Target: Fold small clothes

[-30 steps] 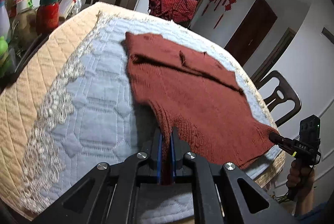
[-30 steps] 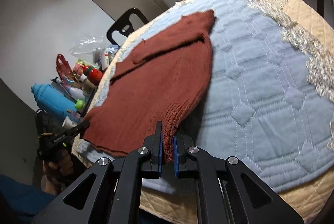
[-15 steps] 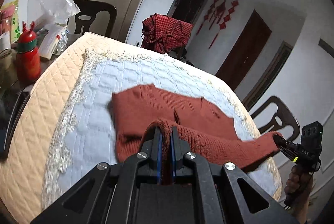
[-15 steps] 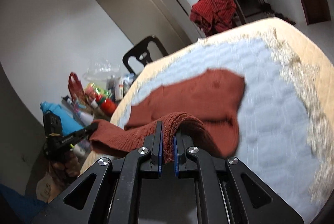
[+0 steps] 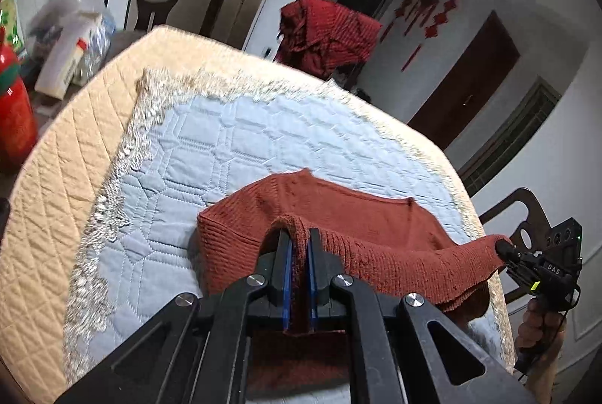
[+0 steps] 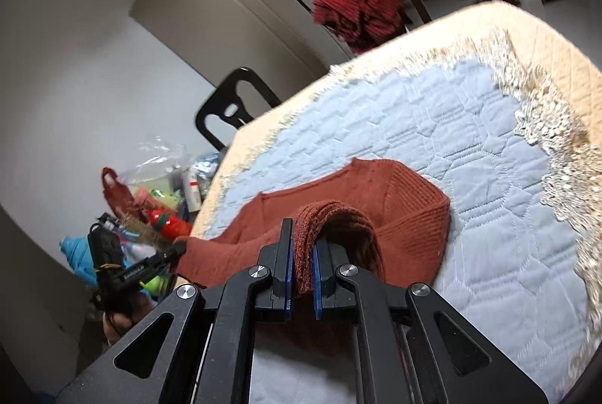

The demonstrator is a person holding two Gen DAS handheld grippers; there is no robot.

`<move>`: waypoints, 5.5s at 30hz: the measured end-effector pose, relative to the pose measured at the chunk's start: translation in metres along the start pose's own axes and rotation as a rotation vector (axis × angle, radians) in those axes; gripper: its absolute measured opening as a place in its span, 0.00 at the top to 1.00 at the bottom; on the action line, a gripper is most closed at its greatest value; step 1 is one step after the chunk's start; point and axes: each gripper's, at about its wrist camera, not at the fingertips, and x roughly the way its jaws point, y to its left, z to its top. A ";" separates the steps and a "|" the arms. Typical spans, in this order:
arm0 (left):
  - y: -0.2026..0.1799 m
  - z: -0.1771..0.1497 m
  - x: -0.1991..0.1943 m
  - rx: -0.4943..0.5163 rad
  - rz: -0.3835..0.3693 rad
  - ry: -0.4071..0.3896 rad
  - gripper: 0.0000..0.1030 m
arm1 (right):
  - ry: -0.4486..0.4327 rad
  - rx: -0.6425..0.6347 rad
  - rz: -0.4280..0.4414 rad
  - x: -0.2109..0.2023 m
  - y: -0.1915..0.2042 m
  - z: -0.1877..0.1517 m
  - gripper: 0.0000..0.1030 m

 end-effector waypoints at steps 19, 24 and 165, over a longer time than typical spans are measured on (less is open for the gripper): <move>0.042 0.036 0.058 -0.170 0.004 0.059 0.72 | 0.093 0.260 0.001 0.071 -0.066 0.038 0.83; 0.041 0.038 0.040 -0.137 0.043 -0.005 0.71 | 0.034 0.245 0.031 0.063 -0.062 0.046 0.55; -0.009 -0.074 -0.015 0.230 0.278 -0.007 0.55 | -0.057 -0.280 -0.453 -0.004 0.043 -0.073 0.84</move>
